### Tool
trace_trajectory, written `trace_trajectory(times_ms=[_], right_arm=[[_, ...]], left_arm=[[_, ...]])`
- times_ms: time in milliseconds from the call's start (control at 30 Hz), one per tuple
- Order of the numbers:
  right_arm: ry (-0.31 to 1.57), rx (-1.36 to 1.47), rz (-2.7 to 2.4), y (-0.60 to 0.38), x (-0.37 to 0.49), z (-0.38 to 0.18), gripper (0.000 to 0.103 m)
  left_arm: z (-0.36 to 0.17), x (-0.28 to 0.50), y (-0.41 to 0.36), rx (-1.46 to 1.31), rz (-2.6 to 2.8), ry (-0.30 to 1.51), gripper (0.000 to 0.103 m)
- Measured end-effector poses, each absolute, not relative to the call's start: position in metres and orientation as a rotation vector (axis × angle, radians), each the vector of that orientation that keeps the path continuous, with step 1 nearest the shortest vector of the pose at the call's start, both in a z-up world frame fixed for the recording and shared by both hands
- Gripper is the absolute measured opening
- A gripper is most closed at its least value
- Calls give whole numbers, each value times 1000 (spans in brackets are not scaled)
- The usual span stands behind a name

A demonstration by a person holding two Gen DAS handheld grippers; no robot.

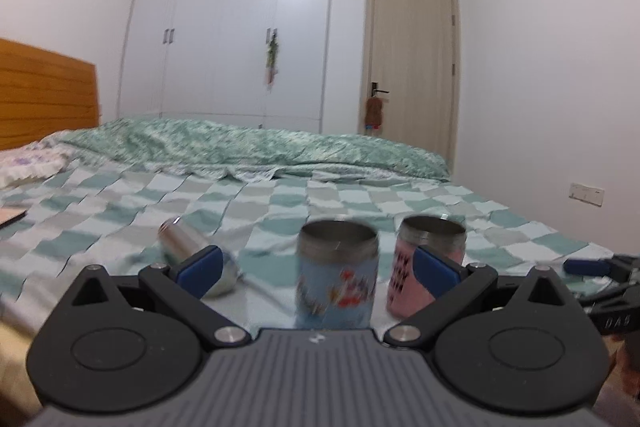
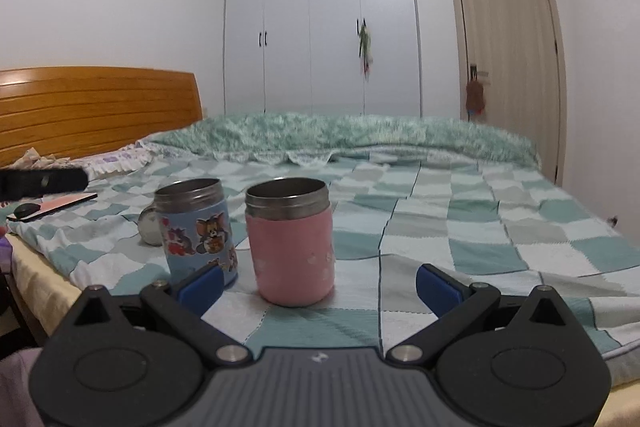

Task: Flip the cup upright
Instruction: 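Set the upright light-blue cup beside the pink cup and open left tool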

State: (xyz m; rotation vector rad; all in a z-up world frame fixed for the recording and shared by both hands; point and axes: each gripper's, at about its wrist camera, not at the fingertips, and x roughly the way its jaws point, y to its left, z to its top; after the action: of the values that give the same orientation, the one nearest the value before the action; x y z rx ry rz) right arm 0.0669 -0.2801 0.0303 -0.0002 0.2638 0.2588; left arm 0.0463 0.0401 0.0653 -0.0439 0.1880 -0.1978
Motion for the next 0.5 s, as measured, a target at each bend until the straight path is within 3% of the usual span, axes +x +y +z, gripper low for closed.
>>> trace_trajectory(times_ms=[500], right_arm=[[103,-67,157,-266,13,5,102]], left_arm=[[14,9,45,-48,-52,130,103]])
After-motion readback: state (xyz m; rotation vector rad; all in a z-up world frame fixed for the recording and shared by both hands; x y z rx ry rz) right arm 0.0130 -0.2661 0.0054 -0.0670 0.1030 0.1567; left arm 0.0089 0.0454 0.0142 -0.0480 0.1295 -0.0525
